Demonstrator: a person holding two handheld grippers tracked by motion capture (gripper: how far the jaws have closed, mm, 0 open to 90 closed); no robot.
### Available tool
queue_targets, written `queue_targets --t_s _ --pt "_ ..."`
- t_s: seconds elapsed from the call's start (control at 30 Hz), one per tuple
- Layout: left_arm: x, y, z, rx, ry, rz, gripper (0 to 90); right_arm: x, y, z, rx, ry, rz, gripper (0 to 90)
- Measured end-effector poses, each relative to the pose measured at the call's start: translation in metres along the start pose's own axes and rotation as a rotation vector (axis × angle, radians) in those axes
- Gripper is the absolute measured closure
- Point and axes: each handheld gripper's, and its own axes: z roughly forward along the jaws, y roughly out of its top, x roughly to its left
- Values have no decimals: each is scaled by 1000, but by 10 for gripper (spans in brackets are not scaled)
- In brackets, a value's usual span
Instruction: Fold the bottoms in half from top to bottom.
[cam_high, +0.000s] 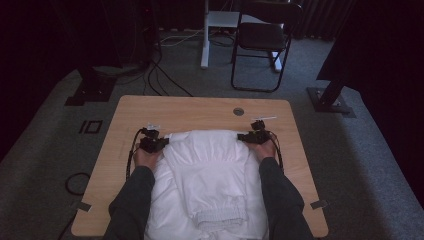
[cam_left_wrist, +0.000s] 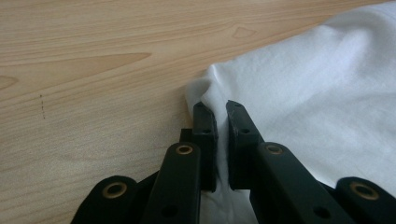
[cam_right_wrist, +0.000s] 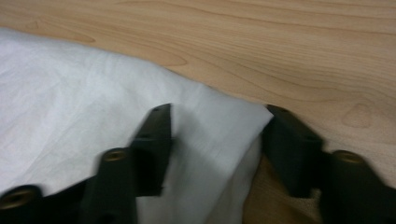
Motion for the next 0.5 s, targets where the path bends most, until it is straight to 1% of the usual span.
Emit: queue_targets --t_s 0.03,0.07,0.1,0.17,0.2,0.23,0.27,0.3,0.33,0.37,0.4,0.43,0.47,0.5 --pt "0 0 0 -1 -1 -1 846 0 0 0 2 10 1 594" --pt "0 0 0 -1 -3 -3 848 -1 0 1 10 43 12 700" --pt "0 0 0 -1 -3 -4 849 -2 -1 2 21 74 30 778" --pt "0 0 0 -1 -6 -9 853 -6 -2 2 31 104 63 844" --pt "0 0 0 -1 -7 -11 855 -7 -2 2 29 116 75 857" --pt "1 0 0 4 -15 -28 857 -9 -2 1 32 123 86 864" --pt "3 1 -1 12 -26 -59 865 -9 -2 -1 35 122 78 867" --pt "3 1 -1 12 -26 -59 870 -9 -2 -1 35 122 78 867" --pt "4 4 -3 17 -35 -67 872 -8 2 -9 18 109 44 869" --pt "4 4 -3 17 -35 -67 873 -8 2 -9 18 109 44 869" --pt "8 11 -12 -33 -51 -89 875 -6 8 -18 -7 103 20 869" --pt "8 11 -12 -33 -51 -89 875 -6 8 -18 -7 103 20 869" --pt "13 21 -24 -76 -80 -121 875 -4 16 -29 -21 83 -23 869" --pt "13 21 -24 -76 -80 -121 875 -4 16 -29 -21 83 -23 869"
